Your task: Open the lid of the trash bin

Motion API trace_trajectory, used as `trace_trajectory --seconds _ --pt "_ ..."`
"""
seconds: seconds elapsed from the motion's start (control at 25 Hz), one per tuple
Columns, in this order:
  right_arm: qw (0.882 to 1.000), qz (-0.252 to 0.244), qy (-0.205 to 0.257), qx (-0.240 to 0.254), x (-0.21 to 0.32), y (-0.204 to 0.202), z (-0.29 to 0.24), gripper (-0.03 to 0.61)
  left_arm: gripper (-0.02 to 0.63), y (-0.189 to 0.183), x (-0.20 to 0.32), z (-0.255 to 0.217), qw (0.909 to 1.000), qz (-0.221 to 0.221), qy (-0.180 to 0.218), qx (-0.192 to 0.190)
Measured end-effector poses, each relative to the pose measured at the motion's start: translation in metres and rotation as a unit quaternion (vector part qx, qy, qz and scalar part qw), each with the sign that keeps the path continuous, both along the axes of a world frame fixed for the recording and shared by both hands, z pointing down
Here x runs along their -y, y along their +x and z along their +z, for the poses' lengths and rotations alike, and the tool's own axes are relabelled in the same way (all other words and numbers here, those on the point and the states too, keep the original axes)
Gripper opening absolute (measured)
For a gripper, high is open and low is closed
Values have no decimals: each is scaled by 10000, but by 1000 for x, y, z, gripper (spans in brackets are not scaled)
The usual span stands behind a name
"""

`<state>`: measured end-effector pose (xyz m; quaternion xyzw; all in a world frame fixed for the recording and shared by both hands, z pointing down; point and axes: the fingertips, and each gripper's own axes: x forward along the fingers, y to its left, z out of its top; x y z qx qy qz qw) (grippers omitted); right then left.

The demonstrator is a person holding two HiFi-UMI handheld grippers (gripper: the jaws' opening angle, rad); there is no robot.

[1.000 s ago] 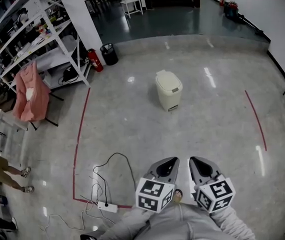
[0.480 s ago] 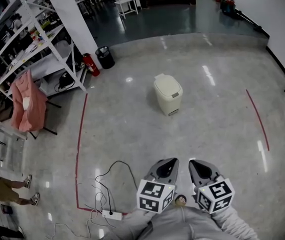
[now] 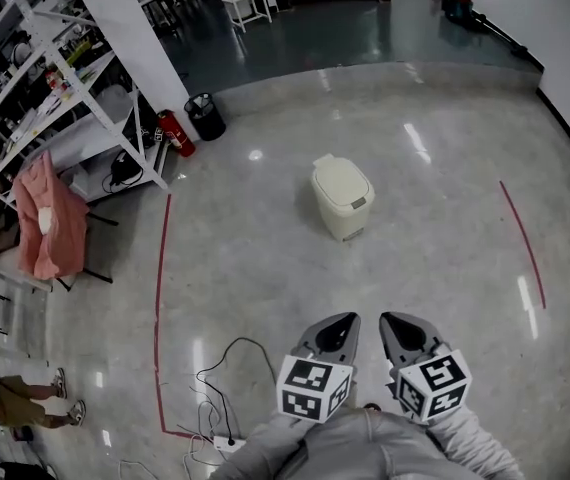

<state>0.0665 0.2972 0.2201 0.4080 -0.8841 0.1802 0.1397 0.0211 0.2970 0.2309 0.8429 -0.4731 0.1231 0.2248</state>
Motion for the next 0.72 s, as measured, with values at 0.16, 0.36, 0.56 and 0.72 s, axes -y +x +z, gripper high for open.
trace_trajectory --seconds 0.16,0.36,0.56,0.72 --pt "10000 62 -10 -25 35 -16 -6 -5 3 -17 36 -2 9999 94 -57 19" --pt "9999 143 25 -82 74 -31 -7 -5 3 -30 79 -5 9997 245 -22 30" --pt "9997 213 41 -144 106 -51 -6 -6 3 -49 110 -6 9993 369 -2 33" --pt "9995 228 55 -193 127 -68 -8 -5 3 -62 127 -8 9989 467 -15 14"
